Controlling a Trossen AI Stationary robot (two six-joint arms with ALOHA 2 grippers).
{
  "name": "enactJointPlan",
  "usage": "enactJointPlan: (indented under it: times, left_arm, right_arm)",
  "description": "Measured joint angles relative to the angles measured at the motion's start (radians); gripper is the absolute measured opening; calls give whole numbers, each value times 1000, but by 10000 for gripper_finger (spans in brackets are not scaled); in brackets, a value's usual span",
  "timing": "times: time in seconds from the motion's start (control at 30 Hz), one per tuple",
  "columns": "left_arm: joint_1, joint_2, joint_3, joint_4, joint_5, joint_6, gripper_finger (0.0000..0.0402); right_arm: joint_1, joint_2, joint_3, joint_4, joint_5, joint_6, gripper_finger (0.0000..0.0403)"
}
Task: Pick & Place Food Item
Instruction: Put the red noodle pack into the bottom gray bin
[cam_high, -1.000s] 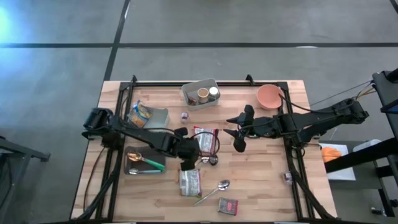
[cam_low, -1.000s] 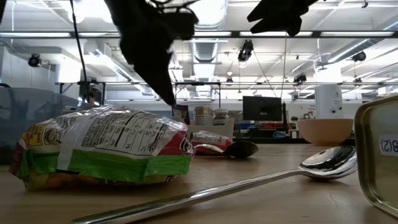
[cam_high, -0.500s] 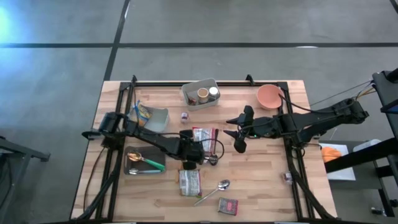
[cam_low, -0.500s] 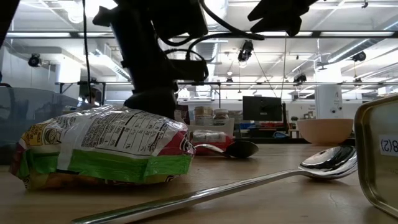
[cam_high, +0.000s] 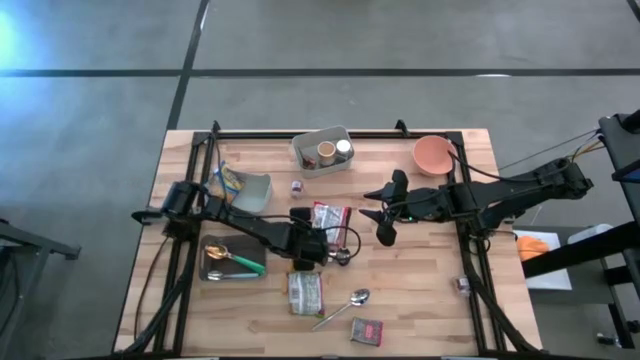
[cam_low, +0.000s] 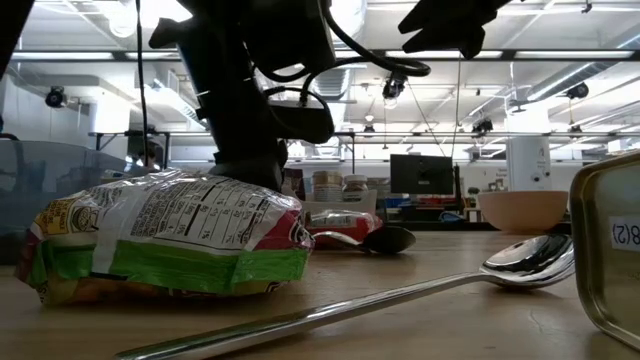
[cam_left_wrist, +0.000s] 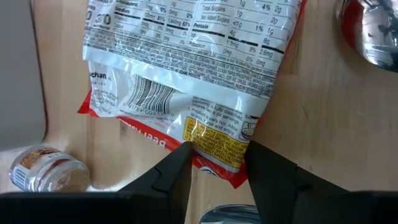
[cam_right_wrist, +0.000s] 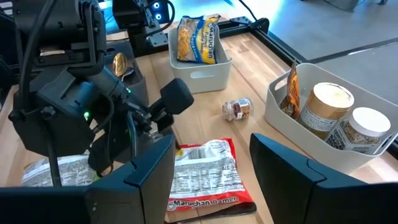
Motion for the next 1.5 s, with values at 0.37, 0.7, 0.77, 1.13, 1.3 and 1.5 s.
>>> enactJointPlan:
  times: [0.37, 0.7, 0.77, 1.13, 1.3, 1.5]
  left_arm:
    - [-2, 0, 0, 0, -17, 0, 75]
    - [-5, 0, 0, 2, -22, -4, 3]
    - [-5, -1, 0, 2, -21, -4, 3]
    - [-5, -15, 59, -50, 56, -74, 0]
    - [-5, -59, 75, -61, 92, -122, 0]
    - [-5, -145, 74, -78, 154, -140, 0]
  right_arm:
    - [0, 0, 0, 0, 0, 0, 208]
    - [0, 0, 0, 0, 0, 0, 208]
    - [0, 0, 0, 0, 0, 0, 208]
    - [0, 0, 0, 0, 0, -1, 208]
    - [0, 0, 0, 0, 0, -1, 208]
    - [3, 0, 0, 0, -29, -1, 208]
